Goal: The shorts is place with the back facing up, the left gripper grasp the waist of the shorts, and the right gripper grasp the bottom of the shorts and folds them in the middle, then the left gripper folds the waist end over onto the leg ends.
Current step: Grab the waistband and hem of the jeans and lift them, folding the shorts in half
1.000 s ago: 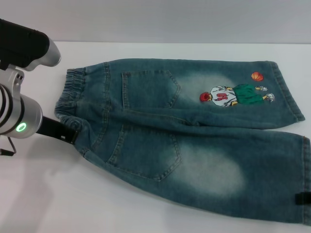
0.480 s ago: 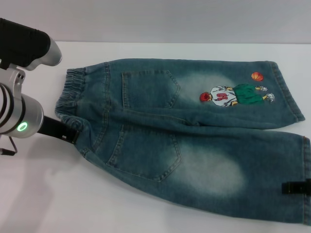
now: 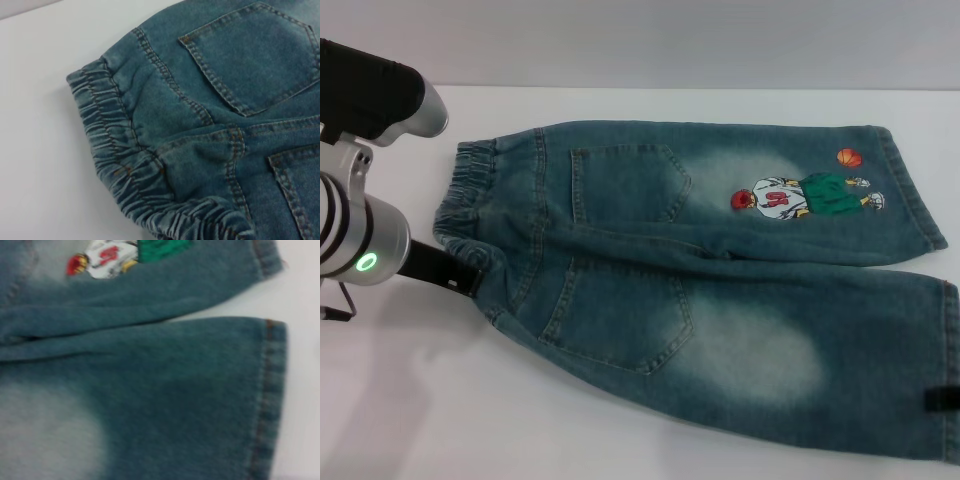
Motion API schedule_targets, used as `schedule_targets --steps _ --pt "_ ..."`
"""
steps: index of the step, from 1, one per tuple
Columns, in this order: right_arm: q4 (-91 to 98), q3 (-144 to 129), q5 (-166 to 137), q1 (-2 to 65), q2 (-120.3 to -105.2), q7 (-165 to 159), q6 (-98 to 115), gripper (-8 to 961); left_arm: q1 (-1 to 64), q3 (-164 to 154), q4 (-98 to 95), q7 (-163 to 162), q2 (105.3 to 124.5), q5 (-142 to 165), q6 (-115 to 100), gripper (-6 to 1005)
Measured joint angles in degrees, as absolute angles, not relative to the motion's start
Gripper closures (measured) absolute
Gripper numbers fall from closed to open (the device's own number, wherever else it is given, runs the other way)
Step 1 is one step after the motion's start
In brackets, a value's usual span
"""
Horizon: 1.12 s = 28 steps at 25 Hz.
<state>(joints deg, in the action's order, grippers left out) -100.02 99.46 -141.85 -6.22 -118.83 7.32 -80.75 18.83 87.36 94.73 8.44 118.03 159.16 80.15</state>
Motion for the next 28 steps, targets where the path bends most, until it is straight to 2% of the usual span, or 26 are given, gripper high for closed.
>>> schedule_targets --steps 28 --pt "-98.3 96.0 -143.0 -5.2 -119.10 6.2 -78.5 351 19.6 87.0 94.1 8.4 118.12 158.9 80.2 941"
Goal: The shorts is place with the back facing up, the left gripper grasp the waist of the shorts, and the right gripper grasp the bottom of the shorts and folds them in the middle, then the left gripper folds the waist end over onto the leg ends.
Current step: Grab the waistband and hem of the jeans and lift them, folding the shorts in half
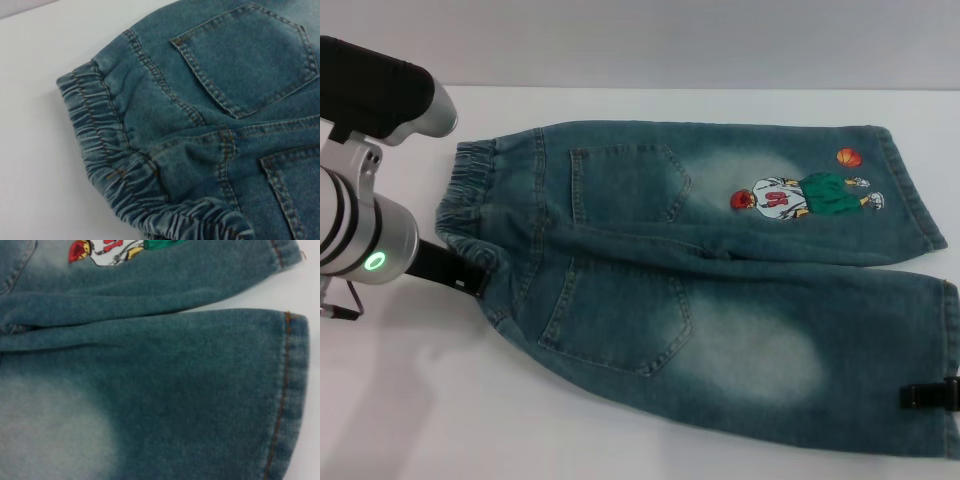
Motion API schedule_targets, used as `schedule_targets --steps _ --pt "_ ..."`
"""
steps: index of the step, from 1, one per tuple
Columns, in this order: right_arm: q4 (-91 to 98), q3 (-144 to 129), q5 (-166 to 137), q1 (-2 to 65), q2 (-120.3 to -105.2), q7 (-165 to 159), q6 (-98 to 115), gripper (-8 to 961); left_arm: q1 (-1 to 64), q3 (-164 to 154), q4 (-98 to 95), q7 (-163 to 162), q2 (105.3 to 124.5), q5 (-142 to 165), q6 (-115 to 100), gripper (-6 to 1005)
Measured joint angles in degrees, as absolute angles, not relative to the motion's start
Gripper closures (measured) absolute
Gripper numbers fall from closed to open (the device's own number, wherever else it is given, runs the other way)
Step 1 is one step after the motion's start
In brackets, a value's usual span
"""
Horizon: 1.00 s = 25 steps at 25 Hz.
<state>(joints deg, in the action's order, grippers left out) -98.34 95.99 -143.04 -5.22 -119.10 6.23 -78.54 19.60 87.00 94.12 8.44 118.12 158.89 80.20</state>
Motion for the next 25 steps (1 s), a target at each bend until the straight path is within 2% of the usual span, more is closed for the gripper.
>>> schedule_targets --steps 11,25 --pt "-98.3 95.9 -141.2 -4.5 -119.13 6.5 -77.4 351 19.6 86.6 93.9 8.4 118.12 158.5 80.0 942" --pt "-98.6 94.7 -139.6 -4.4 -118.98 9.6 -76.6 442 19.4 86.6 93.9 8.3 118.12 157.9 79.6 941"
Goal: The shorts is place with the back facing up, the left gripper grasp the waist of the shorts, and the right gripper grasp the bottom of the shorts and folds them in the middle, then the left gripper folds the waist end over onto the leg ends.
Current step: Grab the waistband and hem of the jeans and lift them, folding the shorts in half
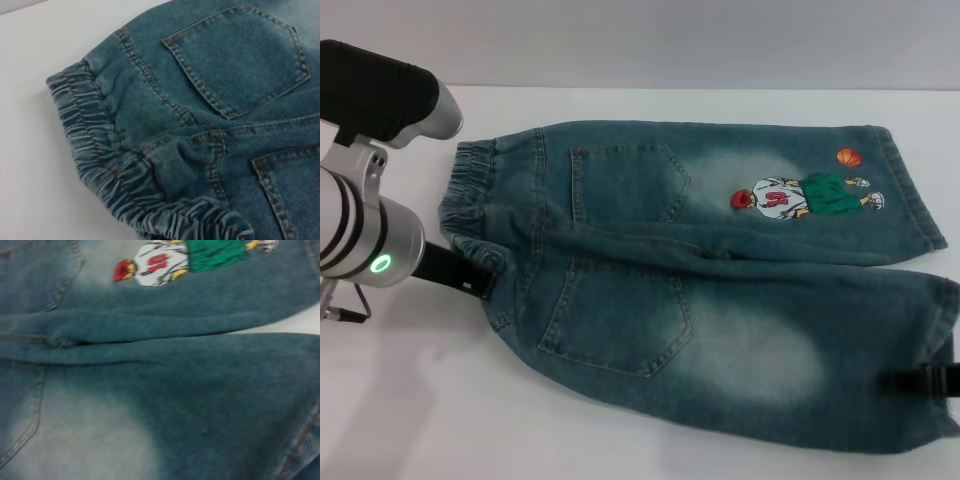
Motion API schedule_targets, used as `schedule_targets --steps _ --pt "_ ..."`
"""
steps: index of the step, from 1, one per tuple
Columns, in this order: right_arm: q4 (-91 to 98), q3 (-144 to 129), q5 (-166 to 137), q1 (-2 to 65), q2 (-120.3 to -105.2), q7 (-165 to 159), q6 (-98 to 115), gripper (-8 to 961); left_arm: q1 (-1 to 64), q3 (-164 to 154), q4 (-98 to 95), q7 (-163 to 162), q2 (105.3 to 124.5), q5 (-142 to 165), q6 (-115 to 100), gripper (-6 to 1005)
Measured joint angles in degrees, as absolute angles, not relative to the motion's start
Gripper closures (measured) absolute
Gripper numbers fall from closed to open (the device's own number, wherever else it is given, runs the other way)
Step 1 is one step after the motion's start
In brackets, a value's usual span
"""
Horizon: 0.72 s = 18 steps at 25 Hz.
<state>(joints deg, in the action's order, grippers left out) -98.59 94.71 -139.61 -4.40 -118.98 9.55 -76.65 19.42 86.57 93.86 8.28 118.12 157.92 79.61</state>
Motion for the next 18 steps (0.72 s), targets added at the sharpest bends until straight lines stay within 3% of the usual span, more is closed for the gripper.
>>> schedule_targets --steps 3,4,18 --pt "-98.6 93.5 -139.3 -4.0 -118.91 10.4 -76.6 462 19.4 86.6 93.9 8.3 118.12 157.7 79.5 941" --pt "-98.3 93.1 -139.3 -3.5 -118.88 10.9 -76.5 665 19.4 86.6 94.1 8.3 118.12 157.7 79.5 941" --pt "-98.5 92.3 -139.3 -2.3 -118.92 11.9 -75.5 910 19.6 86.6 94.0 8.3 118.12 157.6 79.1 943"
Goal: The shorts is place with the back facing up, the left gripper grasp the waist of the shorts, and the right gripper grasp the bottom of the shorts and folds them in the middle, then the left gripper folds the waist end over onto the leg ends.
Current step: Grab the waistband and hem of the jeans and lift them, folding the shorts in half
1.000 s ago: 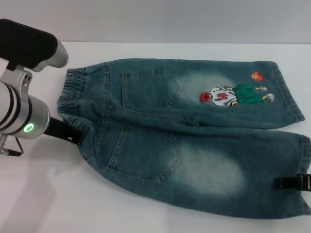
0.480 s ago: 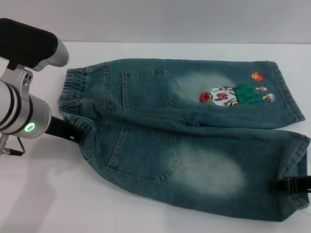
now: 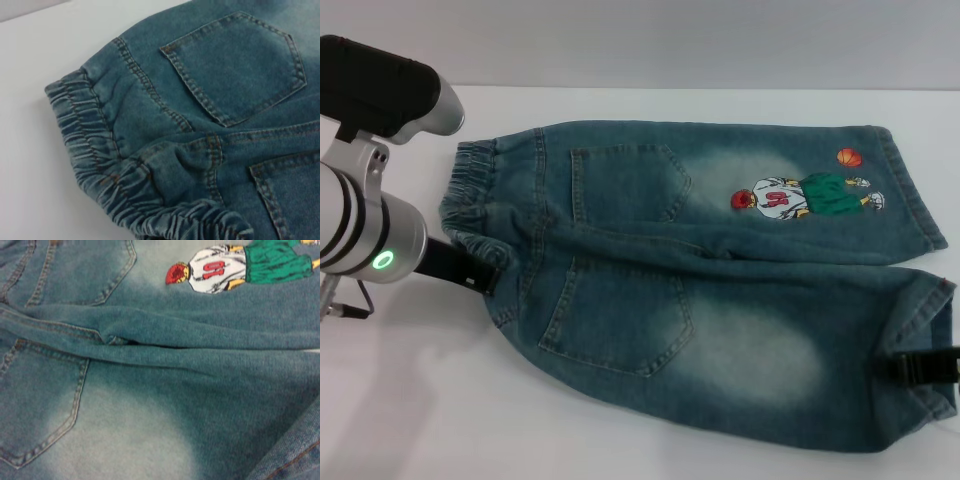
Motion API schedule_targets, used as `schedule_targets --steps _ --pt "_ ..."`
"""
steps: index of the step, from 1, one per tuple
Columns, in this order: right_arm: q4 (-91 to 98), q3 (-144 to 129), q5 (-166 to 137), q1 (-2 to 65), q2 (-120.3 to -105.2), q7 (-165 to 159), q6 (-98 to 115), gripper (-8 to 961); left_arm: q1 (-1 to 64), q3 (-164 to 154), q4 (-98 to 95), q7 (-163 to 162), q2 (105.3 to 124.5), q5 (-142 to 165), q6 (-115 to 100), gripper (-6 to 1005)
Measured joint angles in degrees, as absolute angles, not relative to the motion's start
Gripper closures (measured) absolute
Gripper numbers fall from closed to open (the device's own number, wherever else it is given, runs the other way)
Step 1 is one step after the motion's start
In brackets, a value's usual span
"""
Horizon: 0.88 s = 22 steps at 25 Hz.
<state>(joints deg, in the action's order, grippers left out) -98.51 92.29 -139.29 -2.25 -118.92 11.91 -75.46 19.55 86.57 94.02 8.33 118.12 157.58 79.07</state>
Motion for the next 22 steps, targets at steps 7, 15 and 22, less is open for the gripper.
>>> schedule_targets --steps 7,15,22 --pt "-98.6 92.9 -135.1 -2.4 -118.85 14.1 -72.9 951 19.3 86.6 94.1 8.1 118.12 157.2 77.8 943" --pt "-99.9 96.2 -132.3 -3.1 -118.90 17.4 -68.8 944 19.0 87.2 94.1 7.9 118.12 157.0 75.5 942" --pt "-101.5 103.0 -129.2 -4.9 -118.99 21.3 -64.4 938 18.3 89.3 94.0 7.8 118.09 156.4 72.1 942"
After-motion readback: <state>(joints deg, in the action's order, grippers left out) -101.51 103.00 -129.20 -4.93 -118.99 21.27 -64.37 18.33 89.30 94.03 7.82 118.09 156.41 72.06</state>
